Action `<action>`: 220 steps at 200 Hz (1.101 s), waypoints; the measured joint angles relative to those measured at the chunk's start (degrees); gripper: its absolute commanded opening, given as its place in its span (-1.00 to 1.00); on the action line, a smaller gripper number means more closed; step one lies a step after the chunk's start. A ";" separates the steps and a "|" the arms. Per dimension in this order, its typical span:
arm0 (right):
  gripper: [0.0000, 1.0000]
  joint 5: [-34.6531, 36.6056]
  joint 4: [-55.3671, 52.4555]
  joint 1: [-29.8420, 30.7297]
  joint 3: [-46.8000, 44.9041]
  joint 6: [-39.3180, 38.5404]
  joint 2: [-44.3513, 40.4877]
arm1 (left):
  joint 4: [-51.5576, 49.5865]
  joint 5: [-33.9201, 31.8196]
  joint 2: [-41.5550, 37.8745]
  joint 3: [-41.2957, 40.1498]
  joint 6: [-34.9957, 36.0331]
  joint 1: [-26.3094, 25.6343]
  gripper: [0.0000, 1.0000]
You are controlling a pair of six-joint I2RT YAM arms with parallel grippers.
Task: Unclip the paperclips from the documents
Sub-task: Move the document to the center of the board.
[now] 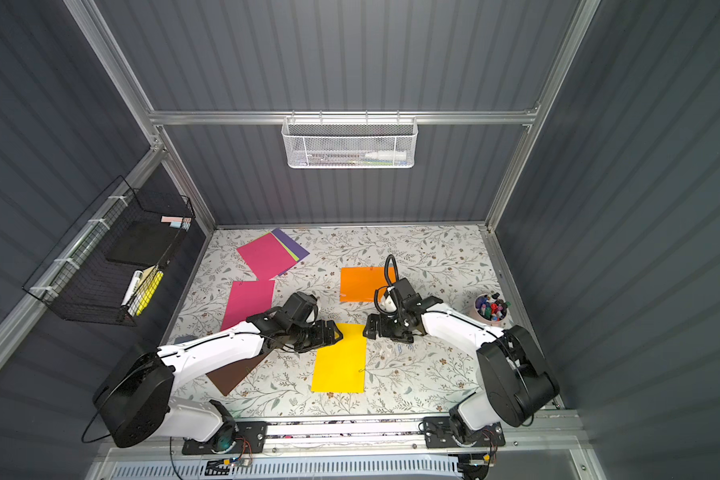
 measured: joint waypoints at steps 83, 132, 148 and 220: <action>0.67 -1.01 5.77 6.05 -0.74 6.03 3.93 | 2.03 -3.78 10.03 0.11 4.61 0.04 -0.20; 0.67 -1.22 6.32 6.88 -0.90 7.30 4.15 | 0.55 -6.10 7.06 1.03 5.27 0.04 -0.10; 0.67 -1.42 6.75 7.02 -0.76 7.54 4.46 | 0.22 -6.71 6.32 1.18 5.29 0.04 -0.08; 0.67 -2.56 8.31 7.48 -0.35 7.72 5.53 | -0.98 -10.12 9.38 -1.05 5.70 0.04 0.08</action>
